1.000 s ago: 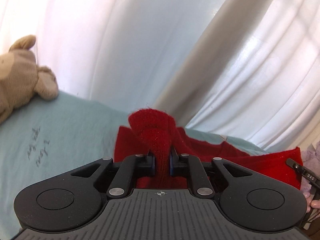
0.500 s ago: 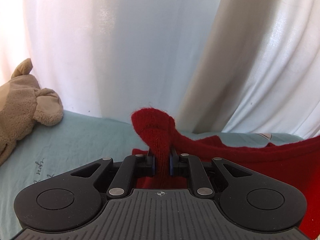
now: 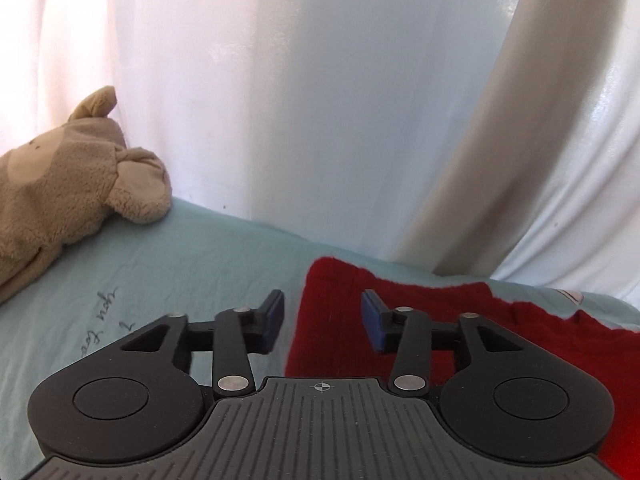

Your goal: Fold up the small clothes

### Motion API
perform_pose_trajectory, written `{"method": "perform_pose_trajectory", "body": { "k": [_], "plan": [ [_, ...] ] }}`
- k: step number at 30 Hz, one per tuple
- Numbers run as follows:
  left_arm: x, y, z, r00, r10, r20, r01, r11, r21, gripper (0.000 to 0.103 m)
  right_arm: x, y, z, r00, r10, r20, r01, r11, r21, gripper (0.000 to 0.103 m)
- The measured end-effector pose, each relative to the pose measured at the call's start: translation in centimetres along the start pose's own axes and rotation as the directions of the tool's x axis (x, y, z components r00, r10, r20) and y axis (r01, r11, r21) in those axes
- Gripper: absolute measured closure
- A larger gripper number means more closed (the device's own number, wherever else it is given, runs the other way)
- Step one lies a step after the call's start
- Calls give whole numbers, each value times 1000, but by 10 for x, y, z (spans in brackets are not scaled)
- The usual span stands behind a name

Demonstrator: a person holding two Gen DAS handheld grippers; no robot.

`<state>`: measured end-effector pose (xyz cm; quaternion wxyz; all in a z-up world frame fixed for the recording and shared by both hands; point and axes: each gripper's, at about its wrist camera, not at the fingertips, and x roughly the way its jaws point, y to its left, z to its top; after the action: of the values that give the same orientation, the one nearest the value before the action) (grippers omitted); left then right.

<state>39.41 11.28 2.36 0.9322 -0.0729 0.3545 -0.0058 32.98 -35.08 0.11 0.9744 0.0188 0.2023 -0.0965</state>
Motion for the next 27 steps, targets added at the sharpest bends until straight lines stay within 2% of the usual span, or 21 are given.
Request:
{"method": "perform_pose_trajectory", "body": {
  "k": [2, 3, 5, 7, 10, 13, 15, 17, 19, 21, 22, 23, 25, 26, 27],
  "plan": [
    [-24, 8, -18, 999, -42, 9, 42, 999, -9, 38, -25, -7, -6, 999, 39, -5, -39, 999, 9, 83],
    [-32, 11, -27, 998, -58, 2, 58, 998, -10, 33, -38, -10, -11, 998, 59, -12, -59, 998, 12, 81],
    [-49, 18, -49, 997, -77, -24, 76, 997, -25, 30, -62, -19, -27, 994, 99, -48, -96, 994, 56, 79],
    [-58, 25, -70, 994, -93, -58, 91, 995, -45, 30, -81, -32, -47, 986, 126, -106, -111, 984, 140, 69],
    [-58, 33, -90, 988, -109, -112, 102, 992, -69, 30, -97, -56, -78, 969, 162, -185, -99, 946, 309, 64],
    [-53, 40, -97, 982, -137, -132, 121, 985, -123, 30, -106, -73, -112, 948, 210, -238, -81, 885, 459, 62],
    [-52, 41, -96, 976, -173, -134, 150, 975, -165, 35, -112, -79, -124, 939, 256, -228, -106, 849, 518, 60],
    [-51, 41, -94, 968, -210, -137, 181, 964, -197, 40, -111, -75, -126, 924, 305, -229, -153, 846, 512, 57],
    [-48, 39, -94, 968, -206, -140, 177, 964, -197, 40, -105, -64, -124, 912, 350, -213, -212, 848, 486, 56],
    [-44, 39, -95, 970, -192, -152, 160, 967, -199, 51, -103, -58, -122, 906, 372, -203, -243, 848, 471, 61],
    [-45, 38, -95, 971, -184, -151, 153, 969, -195, 55, -103, -55, -119, 905, 376, -200, -254, 853, 455, 76],
    [-46, 38, -94, 973, -175, -148, 147, 972, -185, 64, -104, -51, -116, 908, 366, -204, -254, 868, 427, 86],
    [-52, 36, -90, 979, -143, -143, 120, 980, -162, 86, -108, -42, -108, 921, 325, -216, -240, 908, 345, 90],
    [-55, 37, -88, 980, -149, -133, 127, 979, -159, 91, -111, -39, -105, 927, 308, -215, -232, 920, 316, 91],
    [-60, 37, -87, 981, -151, -121, 130, 978, -163, 91, -114, -35, -100, 934, 295, -204, -231, 930, 285, 91]
  ]
}}
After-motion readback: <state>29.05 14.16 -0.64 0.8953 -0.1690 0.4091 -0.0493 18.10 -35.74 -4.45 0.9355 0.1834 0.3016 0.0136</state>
